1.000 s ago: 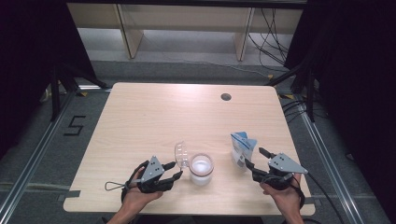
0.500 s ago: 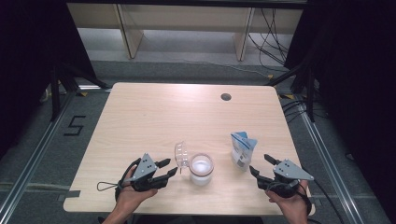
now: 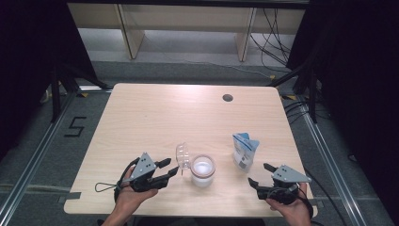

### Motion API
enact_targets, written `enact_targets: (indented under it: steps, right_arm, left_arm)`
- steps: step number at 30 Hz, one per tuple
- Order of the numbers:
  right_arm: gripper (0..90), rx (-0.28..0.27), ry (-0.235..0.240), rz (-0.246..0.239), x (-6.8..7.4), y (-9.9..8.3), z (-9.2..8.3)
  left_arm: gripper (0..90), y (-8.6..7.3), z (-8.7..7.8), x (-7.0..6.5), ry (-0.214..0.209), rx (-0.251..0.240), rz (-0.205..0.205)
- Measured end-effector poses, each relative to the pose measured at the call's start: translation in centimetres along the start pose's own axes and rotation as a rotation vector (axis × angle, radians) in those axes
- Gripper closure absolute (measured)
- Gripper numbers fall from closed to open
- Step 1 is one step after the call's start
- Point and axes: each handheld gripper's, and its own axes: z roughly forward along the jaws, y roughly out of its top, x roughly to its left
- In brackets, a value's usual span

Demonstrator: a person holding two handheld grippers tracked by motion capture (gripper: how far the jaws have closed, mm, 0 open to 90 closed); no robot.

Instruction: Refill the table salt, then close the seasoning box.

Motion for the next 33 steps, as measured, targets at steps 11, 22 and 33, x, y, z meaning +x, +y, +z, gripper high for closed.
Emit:
enact_targets:
  steps: [11, 22, 33]
  right_arm:
    - [15.9, 0.007, 0.006, 0.040, 0.2, -0.7, -0.8]
    - [15.9, 0.030, 0.000, 0.059, 0.4, -1.0, -1.0]
    - [15.9, 0.038, -0.001, 0.056, 0.7, -0.9, -1.0]
  left_arm:
    - [48.2, 0.5, -0.1, -0.2, -0.010, 0.005, -0.018]
    - [53.2, 1.0, -0.3, -0.5, -0.009, -0.012, -0.009]
    - [71.6, 1.3, -0.5, -0.7, -0.010, -0.047, 0.028]
